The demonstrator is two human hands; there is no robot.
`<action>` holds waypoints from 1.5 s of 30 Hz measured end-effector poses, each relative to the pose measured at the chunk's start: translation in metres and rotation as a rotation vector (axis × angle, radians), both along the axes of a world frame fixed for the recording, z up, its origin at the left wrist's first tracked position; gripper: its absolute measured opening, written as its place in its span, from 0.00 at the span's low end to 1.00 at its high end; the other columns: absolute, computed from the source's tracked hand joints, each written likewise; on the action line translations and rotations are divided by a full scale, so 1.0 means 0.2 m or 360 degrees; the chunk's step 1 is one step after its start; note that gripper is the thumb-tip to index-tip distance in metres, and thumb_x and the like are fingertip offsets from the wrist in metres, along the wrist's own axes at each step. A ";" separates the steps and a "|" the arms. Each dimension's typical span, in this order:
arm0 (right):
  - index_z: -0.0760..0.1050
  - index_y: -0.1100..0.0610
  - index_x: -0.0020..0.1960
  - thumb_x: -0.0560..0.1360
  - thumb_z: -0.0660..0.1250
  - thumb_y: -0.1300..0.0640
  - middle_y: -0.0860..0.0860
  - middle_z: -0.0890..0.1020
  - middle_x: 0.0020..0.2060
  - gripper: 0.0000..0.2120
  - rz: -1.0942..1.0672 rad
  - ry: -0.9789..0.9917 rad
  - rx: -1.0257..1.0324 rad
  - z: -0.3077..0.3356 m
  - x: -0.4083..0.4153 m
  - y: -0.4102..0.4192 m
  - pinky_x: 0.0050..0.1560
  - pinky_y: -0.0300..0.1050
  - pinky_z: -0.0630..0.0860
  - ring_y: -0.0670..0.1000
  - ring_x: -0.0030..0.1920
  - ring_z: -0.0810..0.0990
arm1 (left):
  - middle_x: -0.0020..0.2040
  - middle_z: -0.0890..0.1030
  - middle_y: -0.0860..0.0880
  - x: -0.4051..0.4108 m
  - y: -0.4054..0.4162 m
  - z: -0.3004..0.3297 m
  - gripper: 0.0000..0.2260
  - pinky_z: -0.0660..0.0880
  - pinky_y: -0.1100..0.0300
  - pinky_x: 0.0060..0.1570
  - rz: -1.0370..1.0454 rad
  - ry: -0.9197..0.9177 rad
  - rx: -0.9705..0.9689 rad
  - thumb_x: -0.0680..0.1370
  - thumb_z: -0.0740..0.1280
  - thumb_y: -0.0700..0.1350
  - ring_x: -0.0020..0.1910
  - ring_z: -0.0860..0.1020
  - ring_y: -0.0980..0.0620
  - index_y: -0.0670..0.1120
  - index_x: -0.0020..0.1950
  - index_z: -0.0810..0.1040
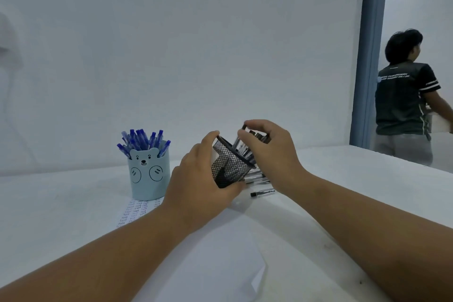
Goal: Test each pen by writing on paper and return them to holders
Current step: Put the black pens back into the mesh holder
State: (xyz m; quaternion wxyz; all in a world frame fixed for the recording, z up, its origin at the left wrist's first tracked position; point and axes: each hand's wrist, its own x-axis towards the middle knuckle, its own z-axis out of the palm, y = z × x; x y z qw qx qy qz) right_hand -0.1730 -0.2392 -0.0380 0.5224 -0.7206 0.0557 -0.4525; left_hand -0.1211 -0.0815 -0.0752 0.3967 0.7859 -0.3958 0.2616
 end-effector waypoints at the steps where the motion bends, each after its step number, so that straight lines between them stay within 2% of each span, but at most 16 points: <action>1: 0.79 0.44 0.55 0.73 0.76 0.49 0.41 0.82 0.52 0.12 0.0005 -0.0065 0.0012 0.00 0.00 0.00 0.56 0.53 0.80 0.46 0.48 0.80 | 0.65 0.73 0.57 0.00 0.00 0.00 0.45 0.74 0.47 0.62 -0.0002 -0.0003 -0.0002 0.67 0.77 0.61 0.65 0.73 0.55 0.62 0.77 0.56; 3: 0.79 0.44 0.55 0.73 0.76 0.49 0.42 0.83 0.52 0.12 0.0068 -0.0098 0.0012 0.01 -0.01 -0.01 0.55 0.48 0.79 0.44 0.52 0.81 | 0.65 0.73 0.57 0.01 0.01 0.01 0.45 0.74 0.49 0.62 -0.0015 -0.0031 0.0013 0.67 0.77 0.61 0.64 0.73 0.56 0.62 0.77 0.56; 7: 0.82 0.52 0.44 0.74 0.74 0.57 0.47 0.85 0.40 0.02 0.0056 -0.0093 -0.0087 0.01 -0.02 0.00 0.48 0.50 0.81 0.47 0.41 0.83 | 0.63 0.73 0.57 0.01 0.01 0.01 0.44 0.74 0.47 0.61 -0.0020 -0.0046 0.0032 0.66 0.77 0.62 0.62 0.73 0.56 0.61 0.76 0.57; 12: 0.75 0.46 0.55 0.78 0.67 0.59 0.53 0.81 0.47 0.09 0.0096 -0.0340 0.0202 0.03 -0.01 0.01 0.44 0.53 0.80 0.58 0.44 0.81 | 0.64 0.73 0.57 -0.01 0.00 0.02 0.44 0.74 0.45 0.62 -0.0035 -0.0046 0.0019 0.67 0.77 0.61 0.62 0.73 0.53 0.62 0.76 0.56; 16: 0.84 0.50 0.50 0.81 0.64 0.53 0.44 0.84 0.42 0.09 0.0192 -0.0074 0.0210 0.03 -0.01 0.00 0.46 0.51 0.81 0.49 0.45 0.84 | 0.62 0.74 0.57 -0.01 0.02 0.02 0.43 0.73 0.47 0.61 -0.0018 -0.0133 0.0082 0.67 0.73 0.65 0.60 0.73 0.54 0.61 0.77 0.56; 18: 0.84 0.50 0.55 0.81 0.64 0.56 0.44 0.85 0.50 0.10 0.0103 0.0118 0.0094 0.01 0.01 -0.02 0.58 0.48 0.78 0.43 0.51 0.82 | 0.62 0.74 0.58 -0.01 0.03 0.02 0.43 0.74 0.47 0.59 0.0006 -0.0184 0.0170 0.66 0.68 0.69 0.59 0.73 0.54 0.60 0.78 0.56; 20: 0.83 0.49 0.57 0.80 0.66 0.57 0.46 0.85 0.51 0.09 0.0122 0.0091 0.0107 0.01 0.02 -0.03 0.63 0.55 0.77 0.49 0.55 0.83 | 0.62 0.74 0.58 0.00 0.03 0.02 0.43 0.74 0.48 0.59 0.0009 -0.0159 0.0169 0.67 0.70 0.68 0.60 0.73 0.54 0.60 0.77 0.55; 23: 0.85 0.47 0.46 0.81 0.66 0.50 0.47 0.85 0.42 0.10 0.0158 -0.0070 0.0123 0.01 0.01 -0.02 0.59 0.63 0.79 0.57 0.52 0.84 | 0.63 0.74 0.57 -0.01 0.02 0.02 0.43 0.73 0.50 0.62 -0.0013 -0.0101 0.0072 0.68 0.76 0.62 0.63 0.72 0.54 0.61 0.77 0.56; 26: 0.84 0.47 0.42 0.81 0.66 0.50 0.49 0.83 0.40 0.12 0.0169 -0.0100 0.0109 0.02 0.01 -0.03 0.57 0.66 0.79 0.57 0.48 0.83 | 0.64 0.73 0.57 -0.01 0.02 0.03 0.43 0.72 0.50 0.63 -0.0028 -0.0118 0.0069 0.68 0.76 0.61 0.64 0.72 0.54 0.61 0.77 0.56; 29: 0.83 0.45 0.57 0.85 0.53 0.43 0.46 0.83 0.55 0.19 0.0271 0.0071 0.0141 0.04 0.00 -0.03 0.63 0.58 0.74 0.49 0.58 0.78 | 0.65 0.73 0.56 0.01 0.02 0.01 0.43 0.73 0.47 0.63 -0.0009 -0.0051 0.0045 0.69 0.76 0.59 0.66 0.71 0.54 0.62 0.77 0.56; 32: 0.68 0.44 0.75 0.81 0.41 0.34 0.46 0.75 0.70 0.31 0.0345 0.0201 0.0189 0.06 -0.01 -0.09 0.72 0.59 0.62 0.49 0.69 0.70 | 0.64 0.75 0.54 0.05 0.02 0.00 0.43 0.74 0.45 0.62 0.0005 0.0076 -0.0039 0.68 0.77 0.59 0.65 0.74 0.52 0.62 0.76 0.56; 35: 0.71 0.46 0.71 0.83 0.42 0.36 0.46 0.78 0.65 0.28 0.0257 0.0340 -0.0091 0.05 -0.02 -0.21 0.70 0.55 0.67 0.50 0.68 0.74 | 0.65 0.75 0.53 0.09 0.02 0.00 0.44 0.75 0.47 0.63 0.0036 0.0193 -0.0135 0.68 0.79 0.58 0.63 0.76 0.51 0.61 0.76 0.56; 39: 0.73 0.46 0.69 0.84 0.58 0.44 0.41 0.76 0.63 0.16 0.0191 0.0909 -0.0767 0.00 -0.06 -0.33 0.58 0.39 0.68 0.47 0.67 0.72 | 0.67 0.73 0.50 0.13 0.02 -0.01 0.45 0.69 0.58 0.61 0.0035 0.0292 -0.0231 0.68 0.80 0.55 0.69 0.71 0.52 0.58 0.78 0.57; 40: 0.71 0.44 0.71 0.82 0.62 0.44 0.39 0.73 0.64 0.18 0.0196 0.1088 -0.0930 -0.01 -0.07 -0.34 0.60 0.39 0.67 0.44 0.67 0.71 | 0.68 0.72 0.49 0.13 0.02 -0.01 0.45 0.67 0.59 0.61 0.0033 0.0308 -0.0250 0.69 0.80 0.55 0.70 0.70 0.53 0.58 0.78 0.57; 43: 0.60 0.43 0.78 0.71 0.74 0.36 0.37 0.68 0.70 0.41 0.0237 0.1493 -0.1313 -0.01 -0.08 -0.34 0.72 0.43 0.62 0.42 0.70 0.66 | 0.67 0.73 0.50 0.15 0.03 0.00 0.45 0.65 0.60 0.61 0.0030 0.0324 -0.0287 0.69 0.80 0.54 0.69 0.69 0.56 0.57 0.78 0.57; 45: 0.59 0.45 0.79 0.68 0.77 0.36 0.39 0.68 0.72 0.46 0.0233 0.1555 -0.1441 -0.01 -0.07 -0.33 0.73 0.47 0.63 0.44 0.71 0.67 | 0.62 0.71 0.53 0.14 0.03 0.00 0.44 0.65 0.61 0.59 0.0029 0.0312 -0.0274 0.69 0.80 0.54 0.63 0.68 0.59 0.57 0.78 0.57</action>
